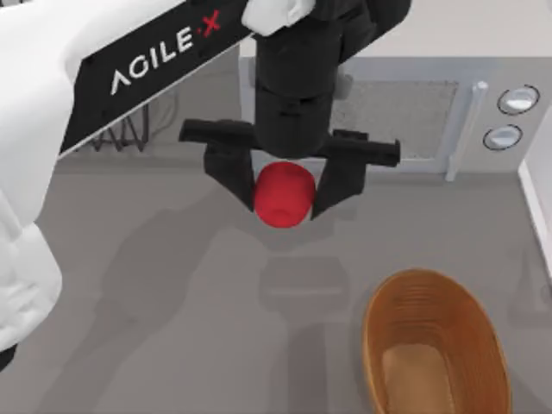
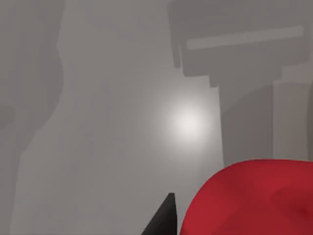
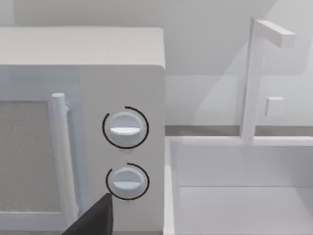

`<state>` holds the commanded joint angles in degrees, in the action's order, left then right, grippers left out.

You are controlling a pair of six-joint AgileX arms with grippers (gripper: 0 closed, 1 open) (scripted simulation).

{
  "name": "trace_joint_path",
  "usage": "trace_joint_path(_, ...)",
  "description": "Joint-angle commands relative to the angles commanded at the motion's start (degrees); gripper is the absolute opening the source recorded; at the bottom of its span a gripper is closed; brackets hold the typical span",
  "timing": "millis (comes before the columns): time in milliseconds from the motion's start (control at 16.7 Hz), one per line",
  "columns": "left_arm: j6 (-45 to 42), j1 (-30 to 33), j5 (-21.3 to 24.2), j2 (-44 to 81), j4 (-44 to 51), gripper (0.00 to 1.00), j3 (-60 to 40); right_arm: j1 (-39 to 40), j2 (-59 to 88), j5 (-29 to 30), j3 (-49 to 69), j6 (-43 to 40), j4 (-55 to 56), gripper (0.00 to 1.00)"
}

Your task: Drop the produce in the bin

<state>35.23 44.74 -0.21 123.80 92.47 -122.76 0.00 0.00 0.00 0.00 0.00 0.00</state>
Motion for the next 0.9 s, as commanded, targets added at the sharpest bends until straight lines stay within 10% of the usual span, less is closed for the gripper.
trace_joint_path(420,27.5,20.1,-0.6,10.8,4.1,0.0,-17.8,0.0,0.0,0.0,0.0,0.0,0.0,1.0)
trace_joint_path(900,30.1,22.4,-0.7,11.7,4.3,0.0,-19.6,0.0,0.0,0.0,0.0,0.0,0.0,1.0)
